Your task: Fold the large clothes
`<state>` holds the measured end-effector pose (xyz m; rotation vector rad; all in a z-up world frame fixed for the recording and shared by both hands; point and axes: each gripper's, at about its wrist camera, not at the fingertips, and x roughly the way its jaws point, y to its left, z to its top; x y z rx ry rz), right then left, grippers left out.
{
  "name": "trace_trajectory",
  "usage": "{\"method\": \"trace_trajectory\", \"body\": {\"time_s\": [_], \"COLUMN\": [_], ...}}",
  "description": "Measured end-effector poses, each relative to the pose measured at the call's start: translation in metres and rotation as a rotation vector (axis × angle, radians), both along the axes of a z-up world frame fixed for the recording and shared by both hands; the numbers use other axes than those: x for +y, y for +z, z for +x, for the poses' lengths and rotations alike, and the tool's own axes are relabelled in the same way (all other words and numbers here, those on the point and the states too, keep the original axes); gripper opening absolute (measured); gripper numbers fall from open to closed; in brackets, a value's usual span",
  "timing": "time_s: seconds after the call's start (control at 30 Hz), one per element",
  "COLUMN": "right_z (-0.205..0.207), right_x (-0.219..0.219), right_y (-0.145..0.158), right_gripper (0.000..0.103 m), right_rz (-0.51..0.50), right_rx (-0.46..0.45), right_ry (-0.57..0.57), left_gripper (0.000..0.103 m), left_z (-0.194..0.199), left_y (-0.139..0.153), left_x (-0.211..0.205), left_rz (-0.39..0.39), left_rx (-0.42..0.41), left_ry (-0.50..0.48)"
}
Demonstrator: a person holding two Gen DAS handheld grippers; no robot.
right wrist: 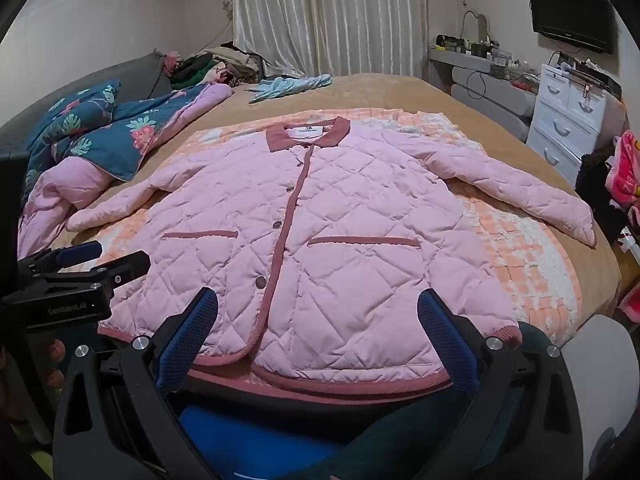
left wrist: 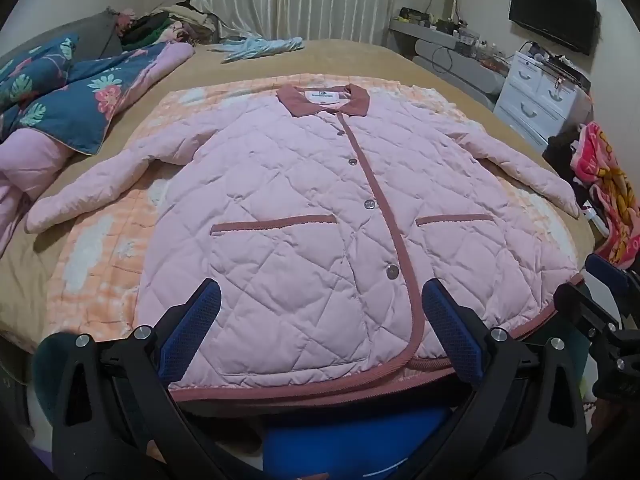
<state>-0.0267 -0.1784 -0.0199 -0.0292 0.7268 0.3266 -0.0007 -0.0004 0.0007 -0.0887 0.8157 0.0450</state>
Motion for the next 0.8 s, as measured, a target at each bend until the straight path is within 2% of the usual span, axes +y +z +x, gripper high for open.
{"method": "trace_trajectory", "body": {"time_s": [0.8], "right_z": [-0.0050], "right_x": [0.0017], "right_y": [0.0067], "right_gripper": [0.099], "right_rz": [0.014], "right_rx": [-0.011], "right_ry": [0.004], "left_gripper": [0.094], "left_z": [-0.0017], "left_y": [0.0038], "left_x": [0.0040], "left_rz": [-0.015], "left_rx": [-0.005], "left_ry": [-0.005]}}
